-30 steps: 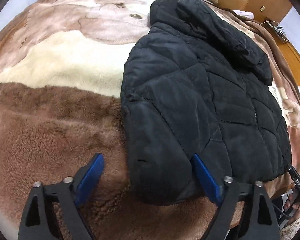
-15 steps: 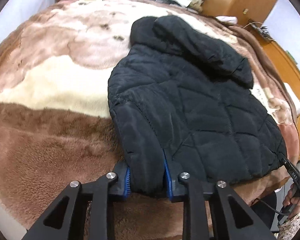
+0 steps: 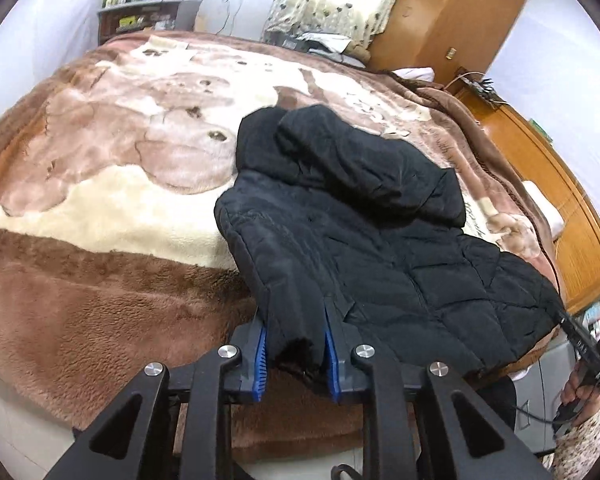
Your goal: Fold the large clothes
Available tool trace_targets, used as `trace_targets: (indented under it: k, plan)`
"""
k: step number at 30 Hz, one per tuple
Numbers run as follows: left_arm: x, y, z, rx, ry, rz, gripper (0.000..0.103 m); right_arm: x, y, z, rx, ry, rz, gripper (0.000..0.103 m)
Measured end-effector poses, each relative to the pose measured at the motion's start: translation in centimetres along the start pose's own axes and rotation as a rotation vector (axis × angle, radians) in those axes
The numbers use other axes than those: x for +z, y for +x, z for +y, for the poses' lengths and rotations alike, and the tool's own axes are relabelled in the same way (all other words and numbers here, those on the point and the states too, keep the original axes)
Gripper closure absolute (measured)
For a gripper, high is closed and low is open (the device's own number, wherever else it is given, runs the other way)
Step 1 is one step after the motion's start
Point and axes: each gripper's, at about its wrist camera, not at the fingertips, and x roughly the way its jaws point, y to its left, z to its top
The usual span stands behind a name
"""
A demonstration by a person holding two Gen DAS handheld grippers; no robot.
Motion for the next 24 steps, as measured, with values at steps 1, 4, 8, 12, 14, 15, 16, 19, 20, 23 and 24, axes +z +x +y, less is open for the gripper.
trace_targets:
  k: [1, 4, 8, 12, 14, 15, 16, 19, 20, 23, 24]
  plan:
    - [-0.3, -0.7, -0.1, -0.003, 0.003, -0.005, 0.08, 0.0, -0.6, 0.1, 0.002, -0.006, -0.007, 0.087]
    - [-0.9, -2.7, -0.4, -0.026, 0.005, -0.018, 0.08, -0.1, -2.5, 0.2, 0.002, -0.018, -0.031, 0.087]
    - [-1.7, -4.6, -1.0, -0.036, 0.01, -0.037, 0.081, -0.5, -4.1, 0.0, 0.002, -0.025, -0.034, 0.087]
    - [-2.1, -5.6, -1.6, -0.05, 0.02, -0.037, 0.081, -0.8, -5.2, -0.5, -0.007, -0.027, -0.029, 0.087]
    - [-1.9, -5.8, -1.9, -0.051, 0.029, -0.038, 0.081, -0.7, -5.6, -0.7, -0.011, -0.027, -0.036, 0.087]
    - [-1.7, -5.7, -2.1, -0.049, 0.04, -0.031, 0.081, -0.5, -5.6, -0.7, -0.014, -0.026, -0.038, 0.087]
    - [-1.6, -5.8, -2.2, -0.046, 0.042, -0.034, 0.081, -0.2, -5.5, -0.8, -0.013, -0.023, -0.038, 0.087]
    - [-0.3, -5.5, -2.4, -0.039, 0.041, -0.054, 0.081, 0.7, -5.1, -0.7, -0.016, -0.03, -0.049, 0.087]
    - [0.1, -5.5, -2.6, -0.036, 0.036, -0.059, 0.081, 1.2, -5.0, -0.7, -0.012, -0.033, -0.056, 0.087]
    - [1.5, -5.0, -3.2, -0.024, 0.061, -0.079, 0.081, 2.4, -4.6, -0.4, -0.016, -0.04, -0.074, 0.087]
    - [2.0, -4.8, -3.4, -0.024, 0.07, -0.081, 0.081, 3.0, -4.3, -0.3, -0.018, -0.047, -0.077, 0.087]
